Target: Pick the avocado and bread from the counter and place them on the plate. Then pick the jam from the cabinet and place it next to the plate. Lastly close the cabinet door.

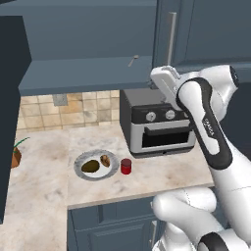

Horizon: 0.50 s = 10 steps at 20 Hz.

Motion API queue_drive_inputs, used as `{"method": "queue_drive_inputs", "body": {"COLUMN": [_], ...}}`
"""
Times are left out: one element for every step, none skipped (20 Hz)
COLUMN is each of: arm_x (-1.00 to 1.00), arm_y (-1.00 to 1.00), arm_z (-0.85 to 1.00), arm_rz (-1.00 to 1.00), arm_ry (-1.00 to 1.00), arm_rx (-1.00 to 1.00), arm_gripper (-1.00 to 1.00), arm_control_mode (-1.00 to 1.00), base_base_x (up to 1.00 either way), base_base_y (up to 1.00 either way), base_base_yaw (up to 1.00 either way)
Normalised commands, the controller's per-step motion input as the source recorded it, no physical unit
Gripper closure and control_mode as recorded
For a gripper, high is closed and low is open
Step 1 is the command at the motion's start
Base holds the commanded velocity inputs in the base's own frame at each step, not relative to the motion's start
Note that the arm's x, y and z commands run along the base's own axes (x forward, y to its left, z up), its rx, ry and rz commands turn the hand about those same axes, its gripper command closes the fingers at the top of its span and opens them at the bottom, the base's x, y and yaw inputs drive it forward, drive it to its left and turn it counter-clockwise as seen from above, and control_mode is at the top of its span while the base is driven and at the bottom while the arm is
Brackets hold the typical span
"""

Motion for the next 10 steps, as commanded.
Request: {"method": "queue_drive_inputs", "body": {"arm_x": [-0.48,-0.45,-0.39,-0.4,-0.4,-0.35,-0.35,-0.35,-0.37,-0.38], "arm_y": [0.05,0.09,0.08,0.05,0.03,0.0,0.0,0.0,0.0,0.0], "arm_z": [-0.03,-0.03,-0.01,0.0,0.0,0.0,0.0,0.0,0.0,0.0], "arm_rz": [-0.19,-0.21,-0.23,-0.21,-0.21,-0.17,-0.15,-0.12,-0.12,-0.12], "arm_ry": [-0.18,-0.15,-0.07,-0.07,-0.07,-0.02,0.0,0.0,0.0,0.0], "arm_rx": [-0.19,-0.21,-0.19,-0.16,-0.15,-0.12,-0.07,-0.05,-0.06,-0.07], "arm_gripper": [-1.0,-1.0,-1.0,-1.0,-1.0,-1.0,-1.0,-1.0,-1.0,-1.0], "arm_control_mode": [-1.0,-1.0,-1.0,-1.0,-1.0,-1.0,-1.0,-1.0,-1.0,-1.0], "base_base_x": [0.0,0.0,0.0,0.0,0.0,0.0,0.0,0.0,0.0,0.0], "base_base_y": [0.0,0.0,0.0,0.0,0.0,0.0,0.0,0.0,0.0,0.0], "base_base_yaw": [0.0,0.0,0.0,0.0,0.0,0.0,0.0,0.0,0.0,0.0]}}
